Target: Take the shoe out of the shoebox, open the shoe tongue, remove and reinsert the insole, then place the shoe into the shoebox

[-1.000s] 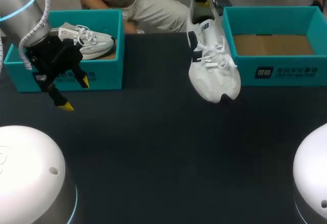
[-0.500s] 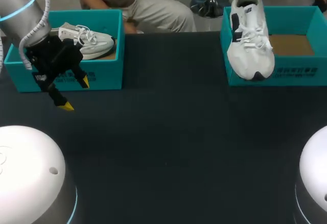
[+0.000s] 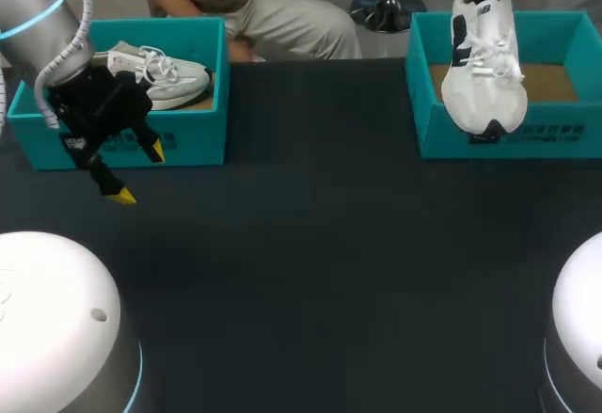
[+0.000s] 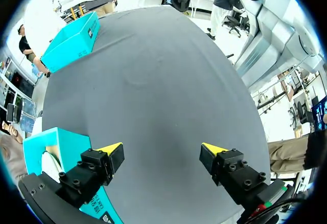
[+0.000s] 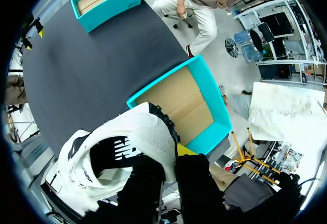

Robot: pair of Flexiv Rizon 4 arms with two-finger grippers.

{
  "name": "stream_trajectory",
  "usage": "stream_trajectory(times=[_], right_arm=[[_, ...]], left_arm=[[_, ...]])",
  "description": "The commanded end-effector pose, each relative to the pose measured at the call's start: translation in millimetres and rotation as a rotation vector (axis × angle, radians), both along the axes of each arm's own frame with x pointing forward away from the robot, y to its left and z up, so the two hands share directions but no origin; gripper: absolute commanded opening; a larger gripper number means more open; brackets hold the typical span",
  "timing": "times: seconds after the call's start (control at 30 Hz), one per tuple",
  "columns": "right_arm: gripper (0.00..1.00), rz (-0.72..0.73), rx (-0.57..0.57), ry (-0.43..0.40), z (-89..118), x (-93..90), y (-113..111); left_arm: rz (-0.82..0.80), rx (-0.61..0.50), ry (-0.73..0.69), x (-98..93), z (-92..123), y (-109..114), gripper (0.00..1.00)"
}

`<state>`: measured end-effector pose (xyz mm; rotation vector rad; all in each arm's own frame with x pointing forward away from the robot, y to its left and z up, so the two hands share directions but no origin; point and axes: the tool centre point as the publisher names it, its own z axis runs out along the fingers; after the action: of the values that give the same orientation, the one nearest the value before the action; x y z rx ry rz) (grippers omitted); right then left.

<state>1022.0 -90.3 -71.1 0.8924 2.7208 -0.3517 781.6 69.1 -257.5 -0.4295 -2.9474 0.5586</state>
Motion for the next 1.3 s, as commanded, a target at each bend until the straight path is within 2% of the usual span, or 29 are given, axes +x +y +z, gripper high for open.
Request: stream_trajectory(times=[0.03, 1.03, 1.3], right_arm=[[0.0, 0.0, 0.0, 0.004, 2.2, 0.6, 0.0], [0.0, 0.0, 0.0, 0.004, 2.2, 0.6, 0.0], [0.0, -0.094, -0.008, 0.007, -9.4, 2.2, -38.1]], left_arm=[[0.0, 0.003, 0.001, 0.1, 0.1, 0.1, 1.0], [0.0, 0.003, 0.001, 0.1, 0.1, 0.1, 1.0], [0.0, 0.003, 0.001, 0.1, 0.1, 0.1, 1.0]])
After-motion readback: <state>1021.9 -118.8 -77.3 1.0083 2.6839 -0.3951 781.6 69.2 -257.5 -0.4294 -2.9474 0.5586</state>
